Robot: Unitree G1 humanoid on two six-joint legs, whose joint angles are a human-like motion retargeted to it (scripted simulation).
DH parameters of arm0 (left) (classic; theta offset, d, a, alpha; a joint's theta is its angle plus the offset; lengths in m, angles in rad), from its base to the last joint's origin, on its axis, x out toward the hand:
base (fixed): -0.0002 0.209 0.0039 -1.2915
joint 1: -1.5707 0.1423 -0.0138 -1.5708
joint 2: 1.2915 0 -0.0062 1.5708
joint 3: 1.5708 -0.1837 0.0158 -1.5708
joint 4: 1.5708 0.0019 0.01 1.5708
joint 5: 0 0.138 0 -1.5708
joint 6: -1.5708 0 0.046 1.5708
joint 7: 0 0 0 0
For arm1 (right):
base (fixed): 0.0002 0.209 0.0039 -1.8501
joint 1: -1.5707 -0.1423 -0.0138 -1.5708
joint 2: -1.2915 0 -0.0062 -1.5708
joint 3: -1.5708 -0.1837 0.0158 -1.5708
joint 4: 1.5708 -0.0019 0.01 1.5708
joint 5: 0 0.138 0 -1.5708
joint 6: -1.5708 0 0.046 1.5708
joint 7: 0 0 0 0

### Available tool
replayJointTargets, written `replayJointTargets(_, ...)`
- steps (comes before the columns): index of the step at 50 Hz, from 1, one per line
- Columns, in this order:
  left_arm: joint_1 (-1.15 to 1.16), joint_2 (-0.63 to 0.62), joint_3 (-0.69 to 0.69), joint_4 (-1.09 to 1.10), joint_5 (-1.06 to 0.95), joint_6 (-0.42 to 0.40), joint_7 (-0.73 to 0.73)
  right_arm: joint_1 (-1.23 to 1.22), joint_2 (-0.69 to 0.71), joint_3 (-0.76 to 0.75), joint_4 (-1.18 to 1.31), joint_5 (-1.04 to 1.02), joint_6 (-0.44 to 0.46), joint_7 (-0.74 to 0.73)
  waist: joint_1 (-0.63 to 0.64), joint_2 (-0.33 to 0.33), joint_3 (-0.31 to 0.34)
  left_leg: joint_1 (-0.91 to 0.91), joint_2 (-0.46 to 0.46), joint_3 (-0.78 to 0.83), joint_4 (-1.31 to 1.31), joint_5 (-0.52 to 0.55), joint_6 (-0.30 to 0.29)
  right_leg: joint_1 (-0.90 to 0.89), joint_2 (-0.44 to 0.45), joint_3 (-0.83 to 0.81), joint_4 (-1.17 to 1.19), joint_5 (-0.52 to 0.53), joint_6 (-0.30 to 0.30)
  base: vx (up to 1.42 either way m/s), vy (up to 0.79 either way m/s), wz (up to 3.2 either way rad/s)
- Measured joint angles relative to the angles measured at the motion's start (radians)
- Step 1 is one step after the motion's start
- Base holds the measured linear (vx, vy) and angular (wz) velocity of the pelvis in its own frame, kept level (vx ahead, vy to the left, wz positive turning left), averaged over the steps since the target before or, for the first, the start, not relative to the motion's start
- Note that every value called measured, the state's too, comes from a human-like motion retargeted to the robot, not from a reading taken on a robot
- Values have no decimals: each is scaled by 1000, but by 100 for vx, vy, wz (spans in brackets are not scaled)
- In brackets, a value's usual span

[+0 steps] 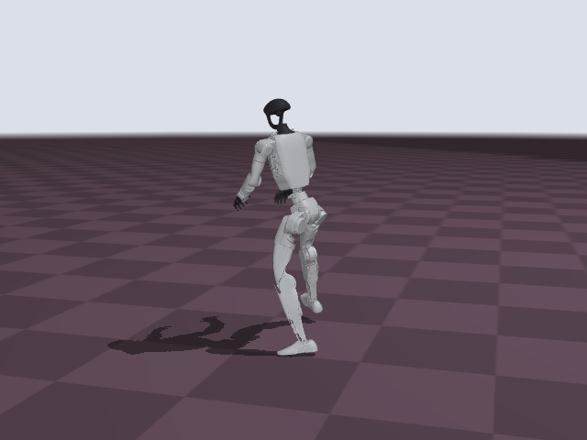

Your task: Kungfu

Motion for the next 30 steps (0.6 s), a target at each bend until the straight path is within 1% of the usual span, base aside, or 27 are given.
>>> replayJointTargets(1,-24,3,-7,26,23,-5,-6,-15,18,25,-5,4,-22,-28,-5,2,12,27,1,14,1,-4,-25,13,-7,-27,-22,-9,15,0,-109,-13)
replayJointTargets(2,-47,3,-11,52,46,-16,-14,-30,37,47,-5,9,-42,-57,-14,-10,17,55,-21,34,-3,-8,-41,19,-40,-69,-38,25,47,5,-100,38)
replayJointTargets(3,-67,-4,-11,79,67,-39,-27,-44,58,64,3,18,-59,-87,-32,-51,8,86,-91,66,-17,-15,-41,11,-124,-140,-45,145,111,10,-95,105)
replayJointTargets(4,-82,-18,-16,109,90,-69,-38,-53,85,71,22,34,-76,-116,-59,-76,-29,85,-157,69,-37,-16,-41,-102,-145,5,15,180,170,15,-114,179)
replayJointTargets(5,-96,-34,-22,141,115,-101,-48,-60,114,74,47,52,-92,-146,-90,-94,-78,68,-221,58,-59,-14,-41,-266,-134,259,109,173,227,-2,-102,185)
replayJointTargets(6,-122,-70,-39,163,134,-110,-48,-76,127,50,58,76,-105,-157,-81,-55,-76,17,-202,12,-32,-23,-41,-337,-150,242,160,150,235,-27,-65,142)
replayJointTargets(7,-156,-101,-47,189,149,-106,-40,-101,138,33,71,104,-114,-168,-75,-29,-55,-9,-196,-19,-13,-29,-41,-390,-165,225,204,127,234,-61,-19,37)
replayJointTargets(8,-206,-122,-39,225,158,-75,-16,-146,147,28,87,144,-114,-177,-76,-31,4,15,-215,-22,-11,-31,-41,-406,-176,207,234,105,214,-63,-21,-33)
replayJointTargets(9,-251,-135,-7,260,192,-40,5,-186,162,20,109,181,-127,-169,-74,-7,43,15,-217,-36,-15,-28,-41,-441,-165,202,280,71,211,-58,-20,-89)
replayJointTargets(10,-295,-143,37,295,239,-4,25,-225,181,9,133,217,-146,-153,-69,31,71,2,-209,-55,-21,-23,-41,-484,-141,202,335,32,217,-31,-18,-60)
replayJointTargets(12,-341,-151,44,348,266,22,57,-262,213,-18,186,272,-206,-103,-76,129,68,-69,-201,-129,-4,-28,-41,-571,-94,223,367,15,206,-2,-19,-14)
replayJointTargets(13,-353,-152,42,358,270,5,48,-267,217,-28,200,290,-247,-72,-73,161,78,-67,-202,-148,-10,-28,-41,-580,-86,214,379,8,201,2,-7,-27)
replayJointTargets(15,-386,-144,23,366,262,-21,21,-304,200,-21,211,347,-323,-13,-65,209,131,-48,-197,-149,-23,-33,-41,-584,-69,197,392,-3,194,-10,10,-47)
replayJointTargets(16,-402,-138,8,369,256,-21,14,-321,183,-12,212,366,-335,2,-70,226,160,-37,-201,-142,-40,-32,-41,-584,-66,198,391,-7,194,-18,2,-24)
replayJointTargets(18,-432,-127,-11,369,245,-24,-1,-354,154,0,212,384,-340,31,-76,258,212,-21,-197,-115,-69,-32,-41,-584,-69,188,390,-9,191,-16,-2,6)
replayJointTargets(22,-464,-133,18,372,251,-18,-27,-406,132,-3,210,366,-320,81,-84,301,288,-8,-197,-86,-107,-22,-41,-584,-71,173,384,-8,182,-8,0,7)
replayJointTargets(25,-472,-139,36,374,243,-9,-40,-426,128,6,210,385,-319,117,-80,319,318,2,-205,-69,-142,-15,-41,-584,-68,177,371,0,183,-7,10,11)
replayJointTargets(28,-463,-127,20,343,229,3,-72,-426,121,49,187,460,-324,183,-77,334,323,3,-211,-51,-183,-2,-41,-584,-80,181,362,7,187,-5,7,46)
replayJointTargets(30,-408,-76,-27,198,165,41,-175,-400,80,109,83,662,-283,351,-93,340,293,-11,-254,-56,-217,14,-41,-584,-116,203,297,57,197,-4,14,80)
